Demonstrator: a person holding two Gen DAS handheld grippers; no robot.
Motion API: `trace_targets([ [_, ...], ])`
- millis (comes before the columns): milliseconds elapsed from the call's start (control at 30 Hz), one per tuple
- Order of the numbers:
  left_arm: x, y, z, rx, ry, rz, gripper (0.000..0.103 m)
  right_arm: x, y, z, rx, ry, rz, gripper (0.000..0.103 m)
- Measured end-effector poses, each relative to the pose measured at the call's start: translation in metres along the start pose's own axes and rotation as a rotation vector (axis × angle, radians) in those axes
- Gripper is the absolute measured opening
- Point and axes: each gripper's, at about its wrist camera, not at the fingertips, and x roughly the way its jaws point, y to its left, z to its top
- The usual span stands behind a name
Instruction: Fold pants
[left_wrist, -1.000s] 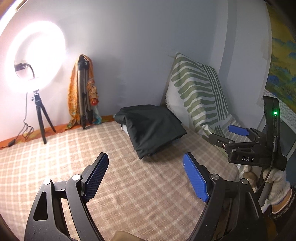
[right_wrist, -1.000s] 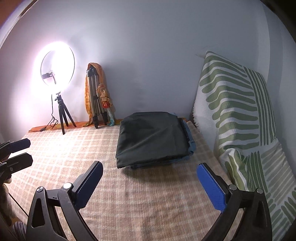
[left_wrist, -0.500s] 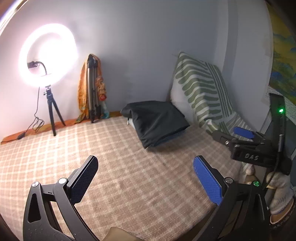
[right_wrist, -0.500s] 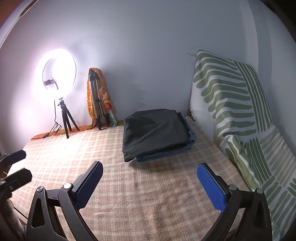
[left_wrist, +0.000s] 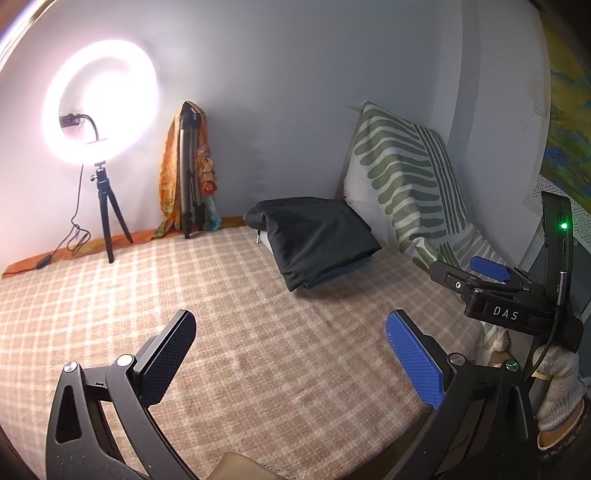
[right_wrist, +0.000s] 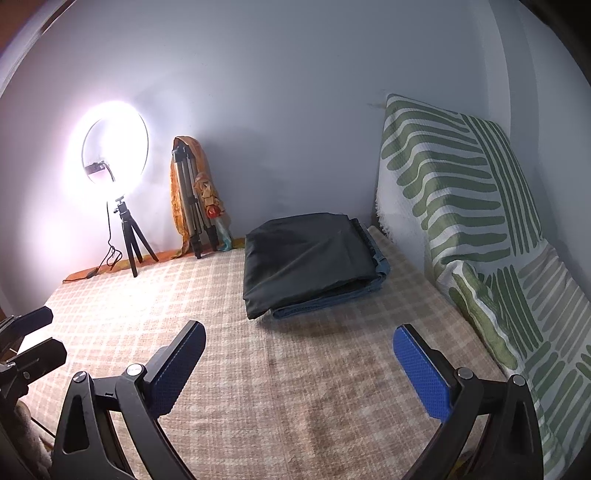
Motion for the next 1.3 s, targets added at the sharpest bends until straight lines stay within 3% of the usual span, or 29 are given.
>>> trace_targets([
  [1300, -0.0011, -0.0012, -0.0015, 0.014, 0.004, -0.002, 0.102, 0.0075, -0.0004, -0.0063, 0.01, 0.031, 0.026, 0.103],
])
